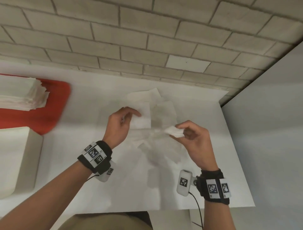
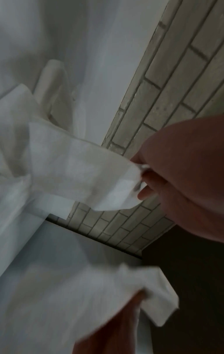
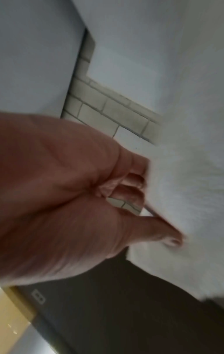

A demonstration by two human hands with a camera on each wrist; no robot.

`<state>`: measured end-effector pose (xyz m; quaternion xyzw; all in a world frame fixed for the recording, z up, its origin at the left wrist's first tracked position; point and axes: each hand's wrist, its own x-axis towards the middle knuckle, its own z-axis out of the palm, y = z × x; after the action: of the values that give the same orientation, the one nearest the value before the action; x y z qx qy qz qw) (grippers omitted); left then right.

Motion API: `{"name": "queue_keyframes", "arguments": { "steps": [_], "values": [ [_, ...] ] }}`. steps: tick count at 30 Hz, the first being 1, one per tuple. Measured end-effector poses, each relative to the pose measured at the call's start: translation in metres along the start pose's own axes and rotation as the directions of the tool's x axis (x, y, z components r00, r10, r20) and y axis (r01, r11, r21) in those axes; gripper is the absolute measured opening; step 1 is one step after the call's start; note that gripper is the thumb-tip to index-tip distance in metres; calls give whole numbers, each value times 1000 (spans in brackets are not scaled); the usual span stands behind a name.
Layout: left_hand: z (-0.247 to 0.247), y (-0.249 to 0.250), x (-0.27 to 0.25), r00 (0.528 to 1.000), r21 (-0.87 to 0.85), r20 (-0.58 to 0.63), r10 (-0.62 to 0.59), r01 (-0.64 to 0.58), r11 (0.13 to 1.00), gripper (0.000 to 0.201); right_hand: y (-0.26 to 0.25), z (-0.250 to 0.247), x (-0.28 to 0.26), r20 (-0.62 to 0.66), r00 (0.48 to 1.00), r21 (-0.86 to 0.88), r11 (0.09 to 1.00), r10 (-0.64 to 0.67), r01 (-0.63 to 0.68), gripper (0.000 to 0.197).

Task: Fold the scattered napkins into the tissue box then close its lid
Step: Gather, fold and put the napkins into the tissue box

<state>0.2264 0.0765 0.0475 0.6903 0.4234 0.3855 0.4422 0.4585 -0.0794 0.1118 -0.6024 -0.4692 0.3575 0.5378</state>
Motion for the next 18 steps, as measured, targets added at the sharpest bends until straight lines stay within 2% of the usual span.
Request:
{"name": "queue_keyframes", "arguments": {
  "steps": [3, 5, 7, 9, 10, 13, 15, 17, 18],
  "values": [
    [-9, 2, -6, 986, -196, 119, -120, 141, 970, 38, -13, 25, -5, 109, 994, 53, 998, 10, -15, 17],
    [-12, 3, -12, 944, -392, 258, -205, 296, 871, 39, -13, 47, -3, 65, 998, 131, 991, 9, -17, 20],
    [-14, 4, -18, 876, -520, 393, -280, 463, 718, 67, -5, 69, 2, -18, 997, 196, 978, 69, -64, 21],
    [-15, 6, -23, 801, -557, 513, -308, 583, 591, 91, 10, 89, 7, -113, 986, 147, 983, 125, -108, 17],
    [-15, 7, -26, 777, -559, 553, -300, 613, 558, 95, 16, 97, 8, -152, 978, 96, 987, 141, -127, 15],
    [-16, 5, -37, 764, -540, 586, -269, 616, 574, 82, 25, 113, 3, -178, 970, 10, 986, 165, -166, 12],
    [-19, -2, -43, 757, -519, 615, -221, 599, 609, 74, 21, 117, -2, -129, 974, 110, 979, 186, -173, 10],
    [-25, -8, -48, 735, -502, 651, -190, 604, 619, 78, 15, 118, -7, -71, 977, 217, 959, 202, -182, 11],
    [-27, -11, -49, 734, -510, 655, -180, 605, 611, 81, 15, 118, -9, -74, 977, 201, 962, 200, -182, 12]
  ]
}}
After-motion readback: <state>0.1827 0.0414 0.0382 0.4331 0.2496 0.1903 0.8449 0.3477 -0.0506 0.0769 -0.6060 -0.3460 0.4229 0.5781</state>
